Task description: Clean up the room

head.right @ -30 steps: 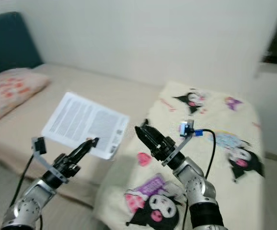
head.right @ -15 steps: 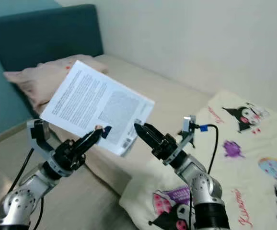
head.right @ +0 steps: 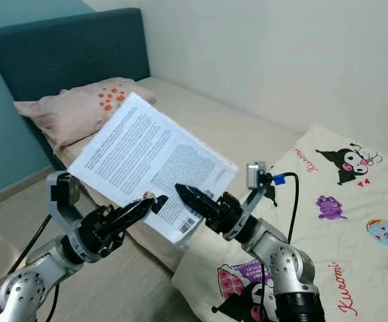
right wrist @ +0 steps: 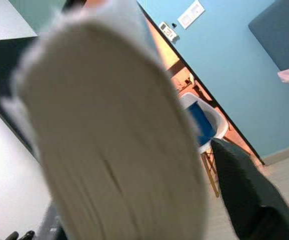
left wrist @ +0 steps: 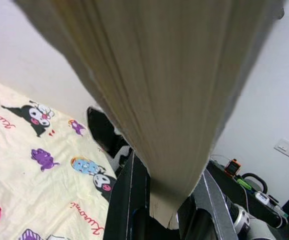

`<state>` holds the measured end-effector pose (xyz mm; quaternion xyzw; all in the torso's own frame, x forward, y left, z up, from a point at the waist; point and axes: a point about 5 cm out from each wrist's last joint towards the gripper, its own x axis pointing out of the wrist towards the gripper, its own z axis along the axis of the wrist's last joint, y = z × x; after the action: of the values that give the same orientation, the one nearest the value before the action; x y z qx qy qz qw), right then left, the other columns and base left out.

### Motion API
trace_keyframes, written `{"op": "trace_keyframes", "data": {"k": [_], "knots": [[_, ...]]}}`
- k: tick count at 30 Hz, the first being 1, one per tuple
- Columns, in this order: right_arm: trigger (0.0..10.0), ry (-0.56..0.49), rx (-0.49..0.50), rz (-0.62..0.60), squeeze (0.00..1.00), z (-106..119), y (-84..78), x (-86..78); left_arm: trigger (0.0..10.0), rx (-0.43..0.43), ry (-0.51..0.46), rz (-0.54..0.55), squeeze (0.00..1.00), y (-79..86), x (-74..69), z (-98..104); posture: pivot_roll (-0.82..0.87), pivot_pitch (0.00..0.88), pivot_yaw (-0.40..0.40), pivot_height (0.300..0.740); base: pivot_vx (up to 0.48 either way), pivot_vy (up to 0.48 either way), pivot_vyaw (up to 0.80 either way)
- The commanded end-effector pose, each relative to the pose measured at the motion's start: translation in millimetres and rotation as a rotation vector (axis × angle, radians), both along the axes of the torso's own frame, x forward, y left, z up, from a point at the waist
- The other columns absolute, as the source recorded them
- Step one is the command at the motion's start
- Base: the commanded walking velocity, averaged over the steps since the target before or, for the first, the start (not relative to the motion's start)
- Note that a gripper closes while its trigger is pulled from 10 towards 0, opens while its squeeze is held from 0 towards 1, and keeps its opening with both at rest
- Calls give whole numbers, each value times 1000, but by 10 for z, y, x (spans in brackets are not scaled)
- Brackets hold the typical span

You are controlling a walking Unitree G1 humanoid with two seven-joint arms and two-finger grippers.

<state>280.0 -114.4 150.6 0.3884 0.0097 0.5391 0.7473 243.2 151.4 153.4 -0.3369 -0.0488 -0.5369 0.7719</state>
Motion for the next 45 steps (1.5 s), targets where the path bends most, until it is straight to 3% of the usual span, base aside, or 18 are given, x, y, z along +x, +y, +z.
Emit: {"op": "trace_keyframes", "data": {"k": [1,13,22,23,24,25,26,27,32,33,35,38,39,40,43,44,45], "knots": [[0,-4,17,-7,0,37,-20,-2,10000,-12,-27,-14,0,-2,-12,36,-42,0,-44,740,0,0,0],[0,27,25,-16,0,14,-44,-29,10000,-20,-37,99,0,168,107,98,-43,0,-42,740,0,0,0],[0,35,22,-25,0,-1,-44,-26,10000,-12,-24,140,0,172,143,83,-41,0,-41,740,0,0,0],[0,40,17,-32,0,-8,-39,-16,10000,-23,-9,161,216,168,166,68,-42,0,-42,740,0,0,0],[0,40,17,-32,0,-8,-39,-16,10000,-23,-9,161,216,168,166,68,-42,0,-42,740,0,0,0],[0,46,3,-42,0,-23,-32,-2,10000,-46,12,176,776,169,188,55,-41,0,-44,740,0,0,0],[0,46,3,-42,0,-23,-32,-2,10000,-46,12,176,776,169,188,55,-41,0,-44,740,0,0,0],[0,60,-17,-77,0,-58,-38,36,10000,-56,41,217,1000,186,226,3,-40,0,-42,740,0,0,0],[0,118,-69,-199,0,-166,-99,159,10000,-43,152,353,1000,314,333,-222,-38,0,-40,740,0,0,0],[0,144,-108,-276,0,-232,-150,224,10000,-13,228,462,1000,442,381,-396,-38,0,-39,740,0,0,0],[0,199,-313,-444,0,-459,-256,332,10000,34,379,652,1000,690,390,-714,-40,0,-38,740,0,0,0],[0,242,-399,-499,0,-599,-323,349,10000,70,463,738,1000,795,354,-890,-33,0,-43,740,0,0,0],[0,265,-456,-542,0,-702,-386,348,10000,121,528,809,1000,871,302,-1041,-31,0,-45,740,0,0,0],[0,289,-520,-586,0,-804,-452,337,10000,250,620,903,1000,946,227,-1239,-24,0,-48,740,0,0,581],[0,289,-520,-586,0,-804,-452,337,10000,250,620,903,1000,946,227,-1239,-24,0,-48,740,0,0,581],[0,308,-571,-614,0,-888,-500,319,10000,375,696,975,1000,1004,143,-1407,-23,0,-48,740,0,0,638],[0,308,-571,-614,0,-888,-500,319,10000,375,696,975,1000,1004,143,-1407,-23,0,-48,740,0,0,638]]}}
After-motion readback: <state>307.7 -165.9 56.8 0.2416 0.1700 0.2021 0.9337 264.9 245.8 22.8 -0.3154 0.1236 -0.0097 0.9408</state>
